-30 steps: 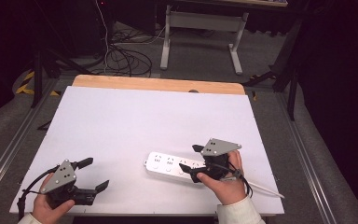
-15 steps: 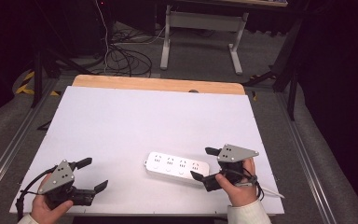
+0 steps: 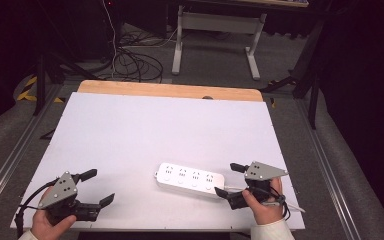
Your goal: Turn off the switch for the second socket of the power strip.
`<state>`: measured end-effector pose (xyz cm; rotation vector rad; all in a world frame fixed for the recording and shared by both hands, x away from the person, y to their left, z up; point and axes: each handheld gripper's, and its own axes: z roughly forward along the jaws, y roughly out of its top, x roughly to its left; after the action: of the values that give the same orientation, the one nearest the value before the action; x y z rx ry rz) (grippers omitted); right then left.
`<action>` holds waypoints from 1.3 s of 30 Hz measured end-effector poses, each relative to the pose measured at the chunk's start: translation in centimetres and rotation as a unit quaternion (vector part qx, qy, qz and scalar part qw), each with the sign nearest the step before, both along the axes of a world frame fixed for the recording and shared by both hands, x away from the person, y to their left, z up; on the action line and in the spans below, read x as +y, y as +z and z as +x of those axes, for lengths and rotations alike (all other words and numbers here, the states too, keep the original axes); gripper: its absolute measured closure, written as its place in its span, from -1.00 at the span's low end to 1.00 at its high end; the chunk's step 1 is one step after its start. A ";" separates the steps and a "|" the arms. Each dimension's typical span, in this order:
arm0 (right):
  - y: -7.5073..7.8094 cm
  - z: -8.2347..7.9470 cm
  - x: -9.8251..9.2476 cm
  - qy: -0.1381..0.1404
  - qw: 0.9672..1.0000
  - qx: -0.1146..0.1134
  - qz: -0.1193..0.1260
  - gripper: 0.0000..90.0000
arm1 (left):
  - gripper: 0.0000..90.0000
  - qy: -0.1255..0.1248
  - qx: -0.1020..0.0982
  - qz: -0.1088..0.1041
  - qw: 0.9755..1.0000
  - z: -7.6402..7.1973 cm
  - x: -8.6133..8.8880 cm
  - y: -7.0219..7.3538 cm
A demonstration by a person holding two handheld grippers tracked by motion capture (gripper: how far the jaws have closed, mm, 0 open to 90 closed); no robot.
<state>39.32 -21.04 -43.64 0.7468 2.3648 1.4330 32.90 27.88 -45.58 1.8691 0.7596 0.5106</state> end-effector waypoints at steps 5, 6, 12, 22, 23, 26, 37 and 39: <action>-1.1 -0.3 -0.9 -0.009 1.000 0.003 0.003 -0.84 | -0.84 -0.003 0.004 -0.003 1.000 -0.1 0.0 0.0; -1.3 -0.3 -1.1 -0.011 1.000 0.003 0.004 -0.84 | -0.84 -0.003 0.002 -0.001 1.000 -0.1 0.1 0.0; -2.6 -0.5 -2.0 -0.022 1.000 0.003 0.007 -0.85 | -0.87 -0.006 0.002 -0.003 1.000 -0.2 0.2 -0.1; -4.2 -0.8 -2.8 -0.025 1.000 0.008 -0.002 -0.85 | -0.87 0.001 0.007 -0.002 1.000 -0.6 0.4 -0.6; -4.4 -0.8 -2.8 -0.025 1.000 0.013 -0.005 -0.85 | -0.87 0.001 0.007 -0.001 1.000 -0.6 0.4 -0.6; -4.6 -0.9 -2.6 -0.022 0.999 0.021 -0.012 -0.86 | -0.87 0.001 0.003 0.003 1.000 -0.6 0.4 -0.6; -4.3 -1.1 -2.5 -0.032 0.999 0.010 -0.017 -0.85 | -0.87 0.005 0.005 0.001 1.000 -0.3 0.4 -0.7; -4.1 -1.3 -2.4 -0.030 0.999 0.006 -0.018 -0.86 | -0.87 0.006 0.006 0.000 1.000 -0.3 0.4 -0.8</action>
<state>38.03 -23.43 -47.79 0.8120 2.3506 1.3628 32.62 28.26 -46.35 1.8703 0.7786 0.5081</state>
